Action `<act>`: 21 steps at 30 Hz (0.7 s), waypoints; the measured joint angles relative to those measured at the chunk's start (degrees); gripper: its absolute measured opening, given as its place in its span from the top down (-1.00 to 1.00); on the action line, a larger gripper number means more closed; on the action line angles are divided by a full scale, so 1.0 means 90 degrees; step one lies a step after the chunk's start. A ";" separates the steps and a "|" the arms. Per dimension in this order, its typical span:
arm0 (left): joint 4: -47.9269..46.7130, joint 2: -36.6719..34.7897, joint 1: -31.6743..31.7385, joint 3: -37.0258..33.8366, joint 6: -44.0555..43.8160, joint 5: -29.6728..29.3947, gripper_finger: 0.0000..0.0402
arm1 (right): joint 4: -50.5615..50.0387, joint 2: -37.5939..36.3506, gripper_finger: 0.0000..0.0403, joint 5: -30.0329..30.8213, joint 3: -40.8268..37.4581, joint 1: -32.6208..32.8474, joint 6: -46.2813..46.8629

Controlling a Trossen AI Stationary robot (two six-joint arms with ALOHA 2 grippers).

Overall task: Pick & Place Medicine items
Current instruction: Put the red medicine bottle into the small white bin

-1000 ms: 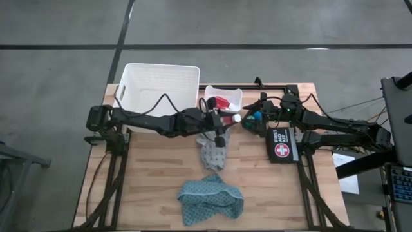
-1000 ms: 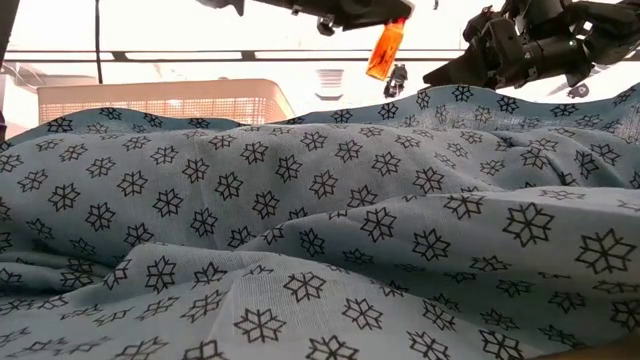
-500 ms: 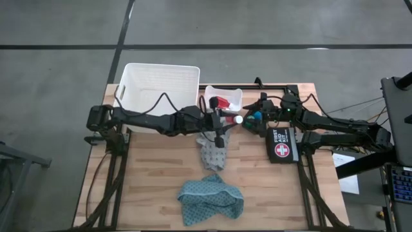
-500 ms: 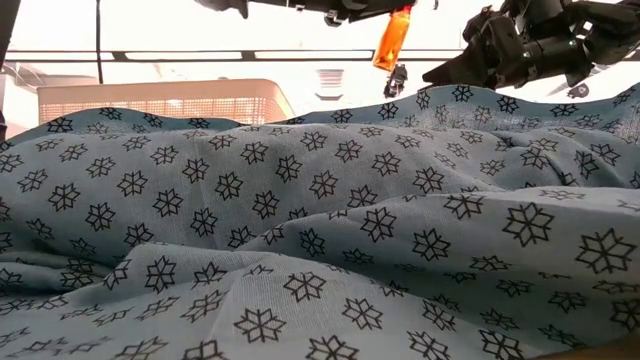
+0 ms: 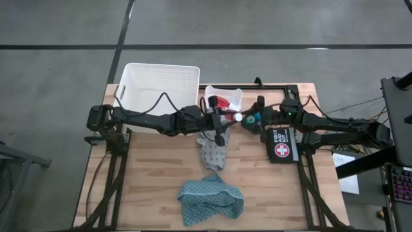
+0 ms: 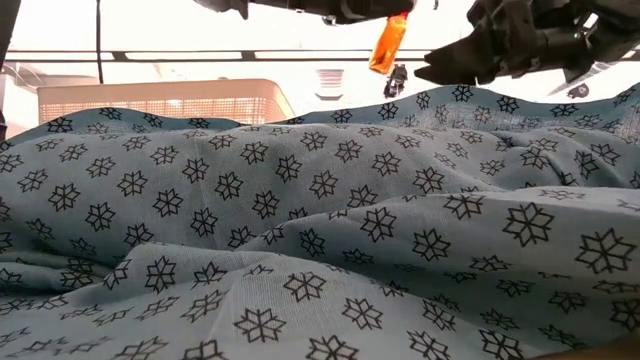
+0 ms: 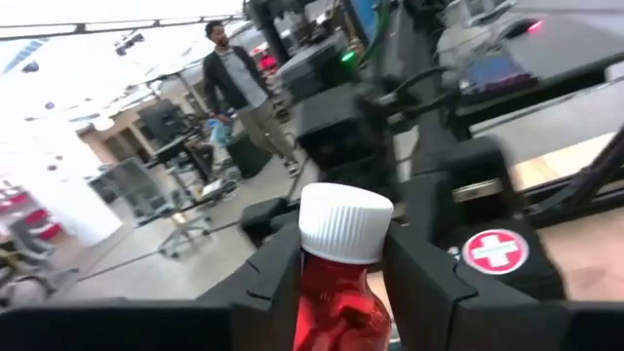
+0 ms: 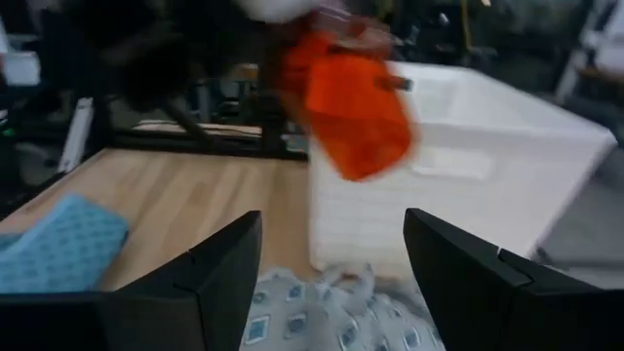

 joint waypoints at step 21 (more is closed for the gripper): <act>0.1968 0.0271 0.0050 -0.0055 -0.0194 -0.0992 0.38 | 0.0893 -0.0007 -0.14 0.1697 0.0000 0.0805 -0.0525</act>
